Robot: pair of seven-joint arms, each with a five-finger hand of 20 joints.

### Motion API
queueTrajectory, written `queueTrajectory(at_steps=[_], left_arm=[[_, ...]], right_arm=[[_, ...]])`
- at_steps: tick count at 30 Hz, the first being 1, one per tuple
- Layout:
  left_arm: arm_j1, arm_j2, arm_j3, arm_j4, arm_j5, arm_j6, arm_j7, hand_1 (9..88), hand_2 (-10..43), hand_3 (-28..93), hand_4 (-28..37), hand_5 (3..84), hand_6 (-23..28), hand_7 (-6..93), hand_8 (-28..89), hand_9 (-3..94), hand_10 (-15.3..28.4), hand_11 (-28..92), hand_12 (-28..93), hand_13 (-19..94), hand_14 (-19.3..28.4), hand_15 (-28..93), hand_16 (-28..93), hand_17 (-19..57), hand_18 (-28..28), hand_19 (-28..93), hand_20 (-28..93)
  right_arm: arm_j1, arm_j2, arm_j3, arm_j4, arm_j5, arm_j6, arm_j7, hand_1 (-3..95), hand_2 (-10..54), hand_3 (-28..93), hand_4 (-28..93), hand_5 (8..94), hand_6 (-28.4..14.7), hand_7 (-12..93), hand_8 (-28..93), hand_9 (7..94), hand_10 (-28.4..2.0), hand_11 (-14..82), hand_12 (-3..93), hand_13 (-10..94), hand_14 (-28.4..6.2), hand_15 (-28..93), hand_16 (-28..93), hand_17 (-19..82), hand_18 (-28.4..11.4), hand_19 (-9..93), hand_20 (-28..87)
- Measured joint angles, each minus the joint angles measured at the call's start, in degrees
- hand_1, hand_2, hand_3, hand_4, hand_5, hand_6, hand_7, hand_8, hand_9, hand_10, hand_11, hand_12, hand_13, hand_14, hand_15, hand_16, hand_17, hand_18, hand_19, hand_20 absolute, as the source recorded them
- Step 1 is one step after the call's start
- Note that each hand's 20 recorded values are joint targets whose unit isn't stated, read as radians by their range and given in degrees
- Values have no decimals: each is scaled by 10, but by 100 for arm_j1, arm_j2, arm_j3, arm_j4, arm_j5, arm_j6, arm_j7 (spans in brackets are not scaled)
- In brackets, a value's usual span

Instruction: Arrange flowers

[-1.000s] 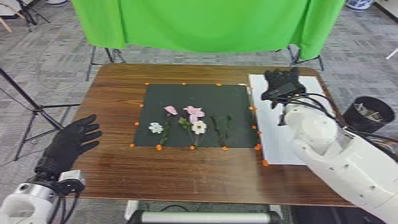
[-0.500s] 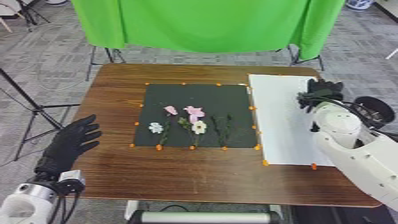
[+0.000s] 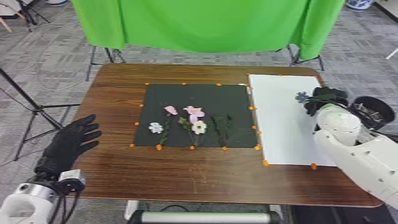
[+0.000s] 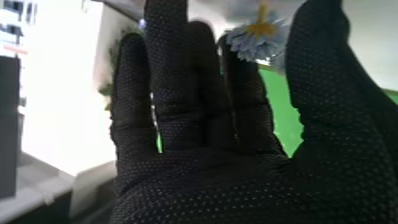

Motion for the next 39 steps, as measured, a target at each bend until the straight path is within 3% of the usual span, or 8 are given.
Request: queueTrajectory(at_steps=[4, 7, 14, 20, 30, 39], left_arm=[[-10, -2, 1, 0, 0, 0, -5, 270, -57, 701, -253, 281, 36, 250, -128, 230, 118, 306, 156, 179, 136, 391, -6, -76, 217, 489, 101], [-10, -3, 1, 0, 0, 0, -6, 270, -57, 701, -252, 281, 36, 250, -128, 230, 118, 306, 156, 179, 136, 392, -6, -76, 216, 489, 101], [-10, -3, -2, 0, 0, 0, -3, 270, -57, 702, -252, 281, 36, 250, -129, 230, 117, 306, 156, 179, 136, 392, -6, -76, 216, 489, 101], [-58, -3, 21, 4, 0, -4, -5, 270, -57, 701, -251, 281, 36, 250, -129, 229, 118, 307, 156, 179, 136, 391, -7, -76, 216, 489, 102], [-208, 6, 111, 36, 12, -43, -51, 270, -56, 701, -253, 282, 37, 249, -129, 229, 118, 307, 156, 179, 136, 391, -7, -76, 216, 488, 101], [-207, 24, 94, 44, 15, -73, -68, 269, -56, 701, -253, 281, 36, 250, -128, 230, 118, 307, 156, 179, 136, 391, -6, -76, 217, 488, 101]], right_arm=[[0, 21, -132, 81, 96, 733, -176, 462, -75, 817, -282, 661, 35, 486, -55, 842, -53, 192, 374, 792, -20, 498, 255, 246, -192, 752, 282], [-70, 28, -172, 77, -406, 1132, -370, 474, -88, 821, -283, 704, 40, 469, -40, 883, -39, 195, 407, 824, -15, 533, 233, 270, -189, 775, 288], [-603, 6, 335, -657, -1229, 1072, -1000, 474, -94, 830, -283, 727, 39, 453, -37, 896, -34, 191, 420, 833, -14, 542, 225, 278, -186, 783, 288], [-453, -290, -38, -1142, -1356, 1153, -1823, 473, -95, 830, -283, 727, 39, 454, -36, 896, -34, 187, 425, 832, -13, 542, 227, 278, -186, 784, 289], [421, -1144, -1279, -1104, -1637, 1256, -2124, 469, -95, 829, -283, 720, 43, 459, -40, 890, -36, 180, 424, 823, -14, 542, 230, 272, -184, 781, 290], [699, -1267, -1598, -869, -1856, 1265, -2168, 466, -95, 830, -283, 715, 47, 462, -50, 883, -38, 173, 428, 809, -9, 537, 250, 265, -184, 778, 294]])
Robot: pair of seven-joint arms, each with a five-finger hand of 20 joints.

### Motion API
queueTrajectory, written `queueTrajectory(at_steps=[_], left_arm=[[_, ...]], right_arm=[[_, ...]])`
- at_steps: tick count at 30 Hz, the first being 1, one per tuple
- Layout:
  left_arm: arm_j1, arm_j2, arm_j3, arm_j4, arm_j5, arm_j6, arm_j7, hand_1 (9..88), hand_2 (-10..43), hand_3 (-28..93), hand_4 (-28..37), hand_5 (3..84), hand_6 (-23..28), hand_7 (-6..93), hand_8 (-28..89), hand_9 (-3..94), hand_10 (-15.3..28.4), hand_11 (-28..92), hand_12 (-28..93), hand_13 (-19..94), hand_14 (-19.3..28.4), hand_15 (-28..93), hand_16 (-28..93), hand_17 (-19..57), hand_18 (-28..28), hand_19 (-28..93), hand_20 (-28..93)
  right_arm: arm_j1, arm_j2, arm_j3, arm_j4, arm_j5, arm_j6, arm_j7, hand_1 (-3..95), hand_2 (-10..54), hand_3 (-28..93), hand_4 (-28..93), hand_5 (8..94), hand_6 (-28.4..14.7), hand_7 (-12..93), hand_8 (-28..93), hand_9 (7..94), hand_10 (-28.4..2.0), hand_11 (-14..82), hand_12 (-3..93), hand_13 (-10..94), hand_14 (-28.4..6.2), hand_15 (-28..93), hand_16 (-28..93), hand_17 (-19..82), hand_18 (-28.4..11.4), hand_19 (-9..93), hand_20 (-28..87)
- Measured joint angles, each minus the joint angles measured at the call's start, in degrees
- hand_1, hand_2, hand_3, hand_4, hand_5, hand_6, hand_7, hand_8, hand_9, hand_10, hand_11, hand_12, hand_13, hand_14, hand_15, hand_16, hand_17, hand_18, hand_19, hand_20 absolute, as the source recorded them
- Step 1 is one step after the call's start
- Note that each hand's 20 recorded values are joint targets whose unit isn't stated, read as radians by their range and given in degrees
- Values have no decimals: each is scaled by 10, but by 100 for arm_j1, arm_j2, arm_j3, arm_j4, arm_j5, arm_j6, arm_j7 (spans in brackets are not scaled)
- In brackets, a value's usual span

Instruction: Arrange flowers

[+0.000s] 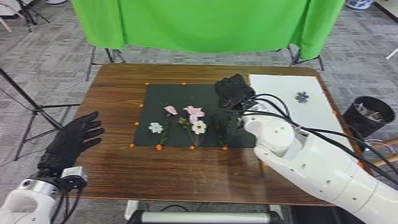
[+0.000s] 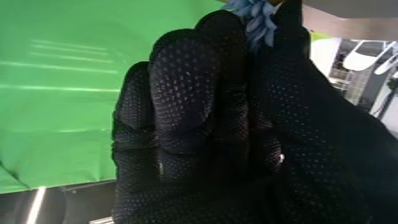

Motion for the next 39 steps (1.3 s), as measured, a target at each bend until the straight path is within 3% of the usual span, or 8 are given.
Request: queueTrajectory(at_steps=[10, 21, 34, 39], left_arm=[[-5, -2, 25, 0, 0, 0, 0, 268, -55, 702, -253, 282, 36, 249, -128, 230, 119, 307, 156, 179, 137, 389, -7, -76, 217, 488, 101], [-35, -11, 40, 15, 0, -9, -19, 268, -54, 701, -253, 282, 36, 247, -128, 231, 118, 305, 156, 179, 137, 391, -6, -76, 217, 489, 101], [-38, -11, 49, 18, -1, -9, -17, 268, -54, 702, -255, 282, 36, 248, -128, 231, 119, 305, 156, 179, 137, 390, -7, -76, 217, 488, 101], [-38, -11, 50, 18, -3, -8, -13, 268, -53, 701, -255, 282, 36, 249, -128, 231, 119, 304, 156, 179, 138, 390, -7, -77, 216, 488, 101]], right_arm=[[-20, -95, -43, 255, -49, -93, 10, 434, -95, 824, -283, 680, 40, 467, -51, 851, -46, 176, 416, 782, -17, 543, 252, 256, -184, 774, 303], [-34, -249, -152, 376, -94, -89, 65, 344, -95, 826, -283, 628, 26, 438, -49, 740, -83, 335, 247, 719, -34, 587, 204, 235, -192, 764, 328], [14, -264, -164, 408, -159, -221, 189, 324, -95, 849, -283, 600, 22, 425, -58, 686, -86, 357, 233, 672, -43, 610, 193, 219, -193, 756, 335], [5, -269, -67, 400, -155, -356, 124, 265, -95, 874, -283, 591, 26, 408, -205, 655, -91, 364, 231, 639, -57, 626, 184, 201, -199, 745, 353]])
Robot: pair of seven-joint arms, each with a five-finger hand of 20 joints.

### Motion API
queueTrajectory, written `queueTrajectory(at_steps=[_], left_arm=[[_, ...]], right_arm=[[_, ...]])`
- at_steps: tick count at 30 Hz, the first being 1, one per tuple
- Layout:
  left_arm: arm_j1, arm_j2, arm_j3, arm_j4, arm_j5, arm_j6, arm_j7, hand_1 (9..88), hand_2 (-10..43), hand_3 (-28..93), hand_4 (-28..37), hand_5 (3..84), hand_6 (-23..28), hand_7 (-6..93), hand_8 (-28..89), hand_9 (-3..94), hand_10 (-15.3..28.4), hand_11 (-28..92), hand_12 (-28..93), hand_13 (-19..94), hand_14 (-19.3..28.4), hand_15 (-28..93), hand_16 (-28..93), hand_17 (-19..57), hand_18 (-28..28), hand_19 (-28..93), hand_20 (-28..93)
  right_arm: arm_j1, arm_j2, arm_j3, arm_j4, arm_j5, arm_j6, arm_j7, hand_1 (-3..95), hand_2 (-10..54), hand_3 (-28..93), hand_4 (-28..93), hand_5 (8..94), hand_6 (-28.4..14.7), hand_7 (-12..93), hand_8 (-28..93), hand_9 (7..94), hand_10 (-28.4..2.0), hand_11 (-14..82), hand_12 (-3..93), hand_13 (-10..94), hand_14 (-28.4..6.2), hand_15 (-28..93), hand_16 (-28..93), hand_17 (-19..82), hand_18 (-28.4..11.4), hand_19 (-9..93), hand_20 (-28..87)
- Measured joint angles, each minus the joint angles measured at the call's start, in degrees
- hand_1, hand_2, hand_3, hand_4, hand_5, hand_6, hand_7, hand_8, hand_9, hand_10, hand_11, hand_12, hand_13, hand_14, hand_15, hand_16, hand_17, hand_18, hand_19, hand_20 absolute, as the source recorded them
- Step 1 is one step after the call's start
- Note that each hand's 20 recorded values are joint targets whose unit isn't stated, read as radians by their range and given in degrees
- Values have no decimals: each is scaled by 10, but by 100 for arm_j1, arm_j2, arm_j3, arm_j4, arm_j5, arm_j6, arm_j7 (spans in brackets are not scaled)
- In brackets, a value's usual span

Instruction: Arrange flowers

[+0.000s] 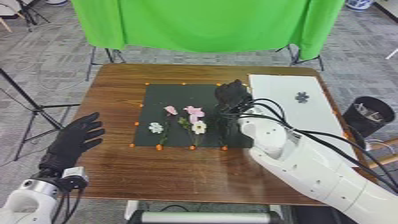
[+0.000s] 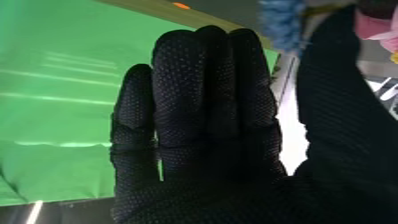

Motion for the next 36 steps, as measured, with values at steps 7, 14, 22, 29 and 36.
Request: queueTrajectory(at_steps=[7, 14, 22, 29, 36], left_arm=[[-11, 3, 11, 4, 0, 0, 5, 267, -52, 702, -253, 282, 37, 247, -127, 231, 118, 304, 156, 180, 137, 390, -6, -76, 216, 487, 101], [-9, 3, 11, 6, -1, -2, 7, 267, -52, 702, -253, 283, 38, 245, -126, 231, 118, 304, 156, 179, 138, 390, -6, -77, 217, 487, 101], [-14, 12, 11, 16, 2, -14, 0, 267, -52, 703, -253, 282, 36, 249, -128, 231, 119, 302, 157, 179, 137, 391, -6, -76, 216, 487, 102], [-16, 20, 15, 22, 2, -29, -2, 267, -51, 702, -253, 282, 36, 249, -128, 231, 119, 303, 157, 179, 137, 390, -6, -76, 216, 488, 102], [-16, 29, 28, 25, 2, -35, -2, 267, -51, 703, -253, 283, 37, 248, -128, 231, 119, 303, 157, 179, 138, 391, -7, -76, 216, 488, 102]], right_arm=[[-96, -2, 345, -95, 124, -429, -209, 237, -95, 869, -282, 556, 14, 413, -196, 611, -95, 367, 236, 605, -65, 637, 178, 185, -205, 737, 361], [-93, 31, 281, -119, 138, -388, -159, 354, -95, 803, -282, 538, 25, 689, 55, 598, -95, 538, 329, 625, -61, 730, 199, 210, -198, 760, 367], [-17, 48, -63, 28, 145, 734, 14, 416, -95, 767, -283, 593, 29, 743, 93, 668, -89, 588, 461, 654, -69, 797, 249, 233, -201, 779, 373], [-19, 59, -23, -13, 131, 414, 25, 446, -95, 809, -283, 626, 28, 651, 60, 699, -71, 470, 530, 661, -64, 779, 245, 235, -201, 779, 369], [-20, 84, -22, -21, 135, 393, 18, 440, -95, 851, -283, 652, 34, 596, 18, 765, -65, 370, 529, 673, -60, 741, 272, 233, -203, 773, 375]])
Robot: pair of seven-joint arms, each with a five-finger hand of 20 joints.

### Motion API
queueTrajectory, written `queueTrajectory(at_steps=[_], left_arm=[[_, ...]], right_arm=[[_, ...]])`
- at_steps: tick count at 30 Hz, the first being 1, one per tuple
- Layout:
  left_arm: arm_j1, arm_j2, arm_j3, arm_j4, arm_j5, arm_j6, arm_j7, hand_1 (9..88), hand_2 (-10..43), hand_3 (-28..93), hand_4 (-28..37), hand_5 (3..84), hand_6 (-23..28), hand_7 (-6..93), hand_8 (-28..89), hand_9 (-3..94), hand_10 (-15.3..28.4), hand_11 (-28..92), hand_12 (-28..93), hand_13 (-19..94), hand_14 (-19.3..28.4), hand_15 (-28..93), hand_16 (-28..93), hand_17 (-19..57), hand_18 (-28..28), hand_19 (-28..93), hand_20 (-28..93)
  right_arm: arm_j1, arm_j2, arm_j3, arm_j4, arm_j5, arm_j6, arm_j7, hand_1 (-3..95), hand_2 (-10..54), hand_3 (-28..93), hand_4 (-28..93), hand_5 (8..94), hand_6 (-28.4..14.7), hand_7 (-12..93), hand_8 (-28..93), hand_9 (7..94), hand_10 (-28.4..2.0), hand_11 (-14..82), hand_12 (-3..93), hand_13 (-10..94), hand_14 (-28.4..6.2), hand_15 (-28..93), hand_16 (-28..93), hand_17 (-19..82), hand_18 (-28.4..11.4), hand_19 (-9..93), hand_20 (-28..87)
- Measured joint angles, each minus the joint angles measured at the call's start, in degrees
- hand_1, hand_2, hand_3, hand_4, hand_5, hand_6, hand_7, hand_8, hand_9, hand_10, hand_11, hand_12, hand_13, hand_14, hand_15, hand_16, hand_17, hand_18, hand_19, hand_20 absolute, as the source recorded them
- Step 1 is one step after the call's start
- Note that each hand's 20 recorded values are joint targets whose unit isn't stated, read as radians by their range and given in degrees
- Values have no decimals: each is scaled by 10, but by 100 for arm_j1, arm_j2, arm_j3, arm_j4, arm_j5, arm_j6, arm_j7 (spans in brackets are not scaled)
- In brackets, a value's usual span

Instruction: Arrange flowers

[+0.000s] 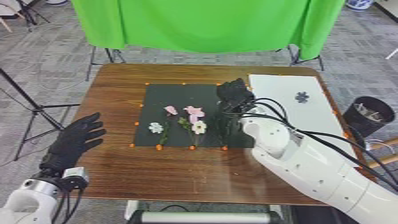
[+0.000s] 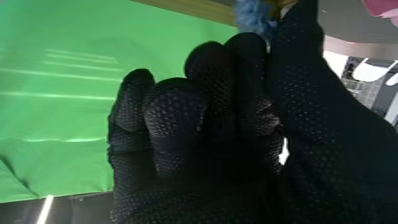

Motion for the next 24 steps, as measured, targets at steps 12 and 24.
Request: queueTrajectory(at_steps=[12, 24], left_arm=[[3, 7, 1, 1, 0, -2, 5, 268, -49, 700, -254, 282, 36, 249, -128, 231, 119, 304, 157, 180, 138, 393, -7, -76, 217, 487, 102], [59, 7, -13, -8, -13, 11, 50, 267, -49, 700, -252, 283, 37, 246, -127, 231, 119, 304, 156, 180, 138, 392, -8, -77, 217, 488, 101]], right_arm=[[-47, 11, 136, -71, 3, -177, -61, 398, -95, 853, -283, 647, 36, 541, -11, 736, -71, 352, 516, 658, -58, 722, 255, 224, -203, 765, 378], [59, 319, 318, -11, 231, 167, 862, 248, -91, 924, -282, 349, -41, 464, -214, 367, -148, 386, 217, 340, -113, 617, 93, 155, -201, 744, 358]])
